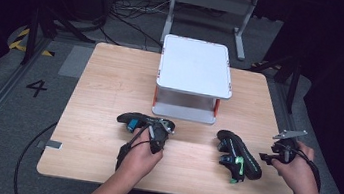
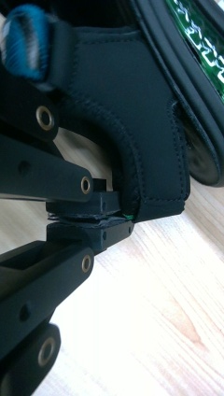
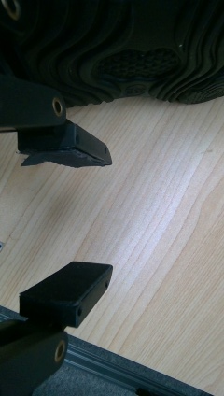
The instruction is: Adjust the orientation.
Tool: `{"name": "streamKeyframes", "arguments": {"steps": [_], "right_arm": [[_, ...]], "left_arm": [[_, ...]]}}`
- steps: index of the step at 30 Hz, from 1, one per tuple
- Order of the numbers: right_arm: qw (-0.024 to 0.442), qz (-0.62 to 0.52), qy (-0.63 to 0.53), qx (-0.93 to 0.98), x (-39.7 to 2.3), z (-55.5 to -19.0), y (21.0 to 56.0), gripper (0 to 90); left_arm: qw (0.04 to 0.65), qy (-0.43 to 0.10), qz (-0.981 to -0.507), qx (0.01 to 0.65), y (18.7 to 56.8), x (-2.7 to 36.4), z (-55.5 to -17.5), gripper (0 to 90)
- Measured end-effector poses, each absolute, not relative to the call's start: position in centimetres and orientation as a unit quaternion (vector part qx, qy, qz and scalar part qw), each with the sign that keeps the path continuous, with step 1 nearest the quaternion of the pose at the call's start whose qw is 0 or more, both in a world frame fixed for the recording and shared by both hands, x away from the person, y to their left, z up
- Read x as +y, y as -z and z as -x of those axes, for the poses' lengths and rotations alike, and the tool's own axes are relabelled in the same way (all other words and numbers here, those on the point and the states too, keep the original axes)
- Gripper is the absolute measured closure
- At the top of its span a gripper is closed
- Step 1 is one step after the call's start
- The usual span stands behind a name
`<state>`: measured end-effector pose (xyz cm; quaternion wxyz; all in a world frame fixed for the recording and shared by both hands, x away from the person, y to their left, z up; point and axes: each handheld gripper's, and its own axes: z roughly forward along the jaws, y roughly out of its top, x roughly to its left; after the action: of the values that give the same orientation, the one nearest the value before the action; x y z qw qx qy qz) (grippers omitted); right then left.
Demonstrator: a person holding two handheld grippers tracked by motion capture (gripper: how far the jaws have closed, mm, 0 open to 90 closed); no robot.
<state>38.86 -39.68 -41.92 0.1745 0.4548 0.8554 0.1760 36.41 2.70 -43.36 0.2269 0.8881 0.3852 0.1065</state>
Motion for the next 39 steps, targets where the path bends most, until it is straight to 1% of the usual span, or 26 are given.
{"name": "streamKeyframes", "arguments": {"steps": [5, 9, 14, 17, 20, 23, 27, 33, 36, 39], "right_arm": [[0.174, -0.454, -0.177, 0.856, -39.7, -38.9, 41.9, 41.3], [0.174, -0.452, -0.178, 0.857, -39.5, -39.1, 41.9, 41.3], [0.177, -0.449, -0.181, 0.857, -39.3, -39.3, 41.6, 41.1], [0.178, -0.448, -0.183, 0.857, -39.3, -39.3, 41.5, 41.1], [0.178, -0.449, -0.183, 0.856, -39.2, -39.3, 41.5, 40.7], [0.176, -0.447, -0.185, 0.857, -39.2, -39.3, 41.5, 40.6], [0.175, -0.448, -0.185, 0.857, -39.2, -39.2, 41.6, 40.4], [0.176, -0.453, -0.186, 0.854, -39.6, -38.8, 41.6, 40.3], [0.174, -0.457, -0.187, 0.852, -39.9, -38.4, 41.6, 40.3], [0.174, -0.458, -0.188, 0.851, -40.1, -38.3, 41.6, 40.3]], "left_arm": [[0.228, -0.104, -0.887, 0.389, 41.9, 3.7, -35.9, 87.9], [0.217, -0.108, -0.886, 0.394, 40.7, 4.6, -35.1, 88.0], [0.188, -0.111, -0.891, 0.397, 39.0, 6.3, -33.7, 88.0], [0.191, -0.113, -0.893, 0.393, 38.3, 6.7, -33.1, 88.1], [0.200, -0.088, -0.901, 0.375, 37.2, 7.0, -32.2, 88.1], [0.188, -0.097, -0.912, 0.351, 36.1, 6.4, -31.1, 88.0], [0.186, -0.090, -0.924, 0.321, 35.8, 5.3, -30.6, 87.9], [0.203, -0.076, -0.931, 0.294, 36.9, 3.3, -32.4, 87.7], [0.212, -0.075, -0.932, 0.285, 37.8, 1.6, -34.1, 87.5], [0.212, -0.082, -0.933, 0.280, 38.3, 0.6, -34.8, 87.4]]}}
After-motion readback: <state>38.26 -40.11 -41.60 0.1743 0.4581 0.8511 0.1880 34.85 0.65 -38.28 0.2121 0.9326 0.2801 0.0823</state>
